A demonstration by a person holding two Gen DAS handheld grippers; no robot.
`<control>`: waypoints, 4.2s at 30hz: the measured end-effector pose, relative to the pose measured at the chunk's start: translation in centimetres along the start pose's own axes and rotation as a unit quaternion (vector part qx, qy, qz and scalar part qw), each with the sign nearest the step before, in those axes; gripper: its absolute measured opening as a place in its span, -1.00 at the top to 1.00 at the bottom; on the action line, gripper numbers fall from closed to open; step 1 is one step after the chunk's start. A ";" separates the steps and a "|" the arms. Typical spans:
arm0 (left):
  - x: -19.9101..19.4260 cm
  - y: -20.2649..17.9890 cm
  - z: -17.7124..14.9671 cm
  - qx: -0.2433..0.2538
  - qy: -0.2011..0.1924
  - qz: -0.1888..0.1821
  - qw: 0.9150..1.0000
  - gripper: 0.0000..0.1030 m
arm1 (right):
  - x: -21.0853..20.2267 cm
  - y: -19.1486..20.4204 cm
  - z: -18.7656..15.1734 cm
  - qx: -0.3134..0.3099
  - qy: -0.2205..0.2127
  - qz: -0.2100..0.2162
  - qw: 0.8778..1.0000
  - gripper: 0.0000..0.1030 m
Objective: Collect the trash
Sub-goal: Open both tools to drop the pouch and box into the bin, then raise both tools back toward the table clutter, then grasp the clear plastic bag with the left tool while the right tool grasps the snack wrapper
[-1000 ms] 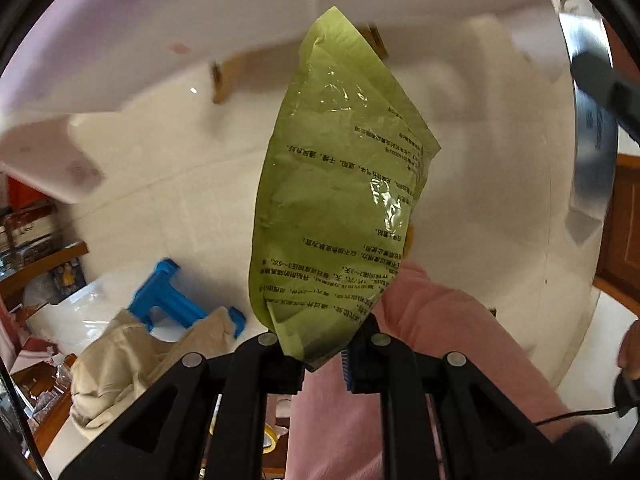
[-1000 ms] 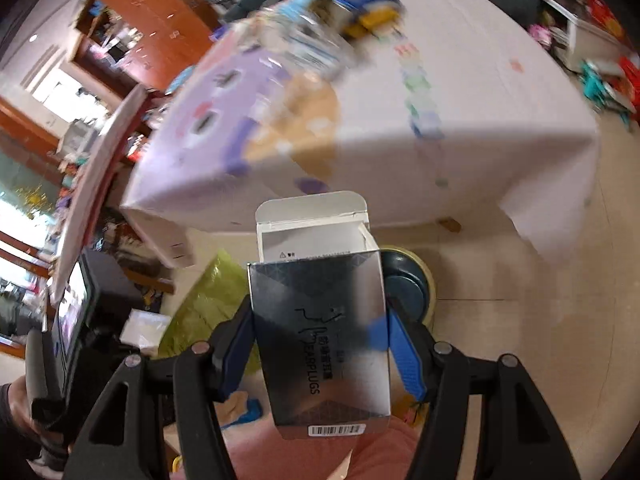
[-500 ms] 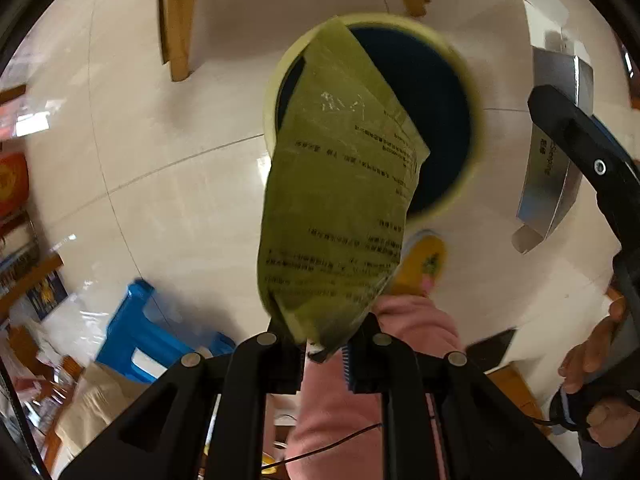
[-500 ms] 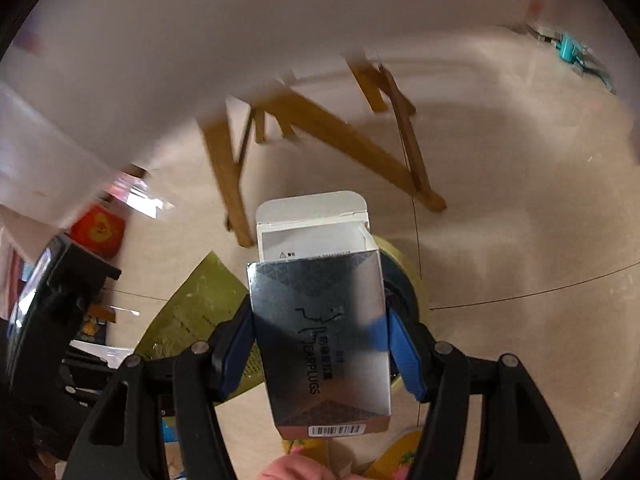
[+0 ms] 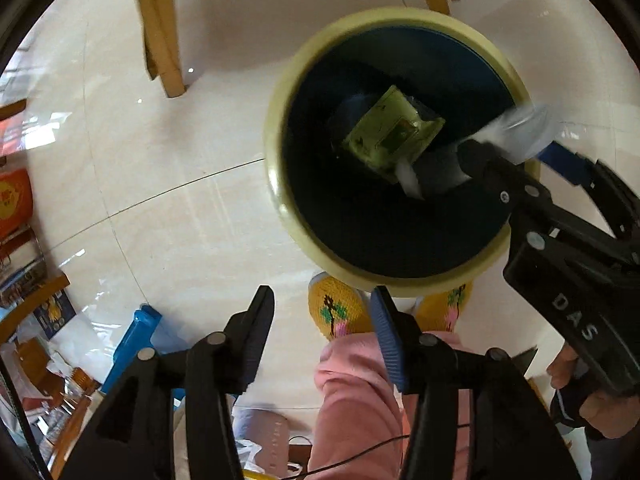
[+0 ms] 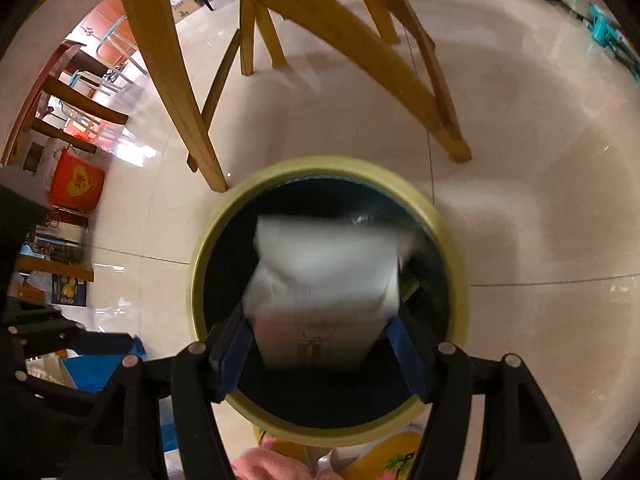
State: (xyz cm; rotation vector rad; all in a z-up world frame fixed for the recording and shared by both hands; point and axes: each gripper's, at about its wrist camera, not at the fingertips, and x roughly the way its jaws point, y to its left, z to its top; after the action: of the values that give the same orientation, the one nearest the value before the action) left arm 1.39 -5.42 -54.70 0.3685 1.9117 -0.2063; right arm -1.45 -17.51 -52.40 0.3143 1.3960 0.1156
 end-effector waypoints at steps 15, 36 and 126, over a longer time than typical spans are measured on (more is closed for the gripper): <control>-3.3 1.6 -5.7 -0.018 -0.079 -0.002 0.997 0.06 | -4.6 0.3 -2.3 0.023 -0.010 0.008 1.000 -0.28; -29.9 3.4 -16.5 -0.086 -0.267 -0.050 0.958 0.05 | -32.5 8.1 0.8 -0.023 -0.117 0.016 0.993 -0.28; -45.8 15.4 0.0 0.017 -0.368 -0.108 0.923 0.45 | -35.2 12.8 23.4 0.127 -0.151 0.012 0.980 0.23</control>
State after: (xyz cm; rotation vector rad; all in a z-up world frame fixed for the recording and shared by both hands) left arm 21.83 1.83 -11.53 0.0720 1.1961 -0.4551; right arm 16.57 -18.11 -12.13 0.5380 1.1042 -0.0899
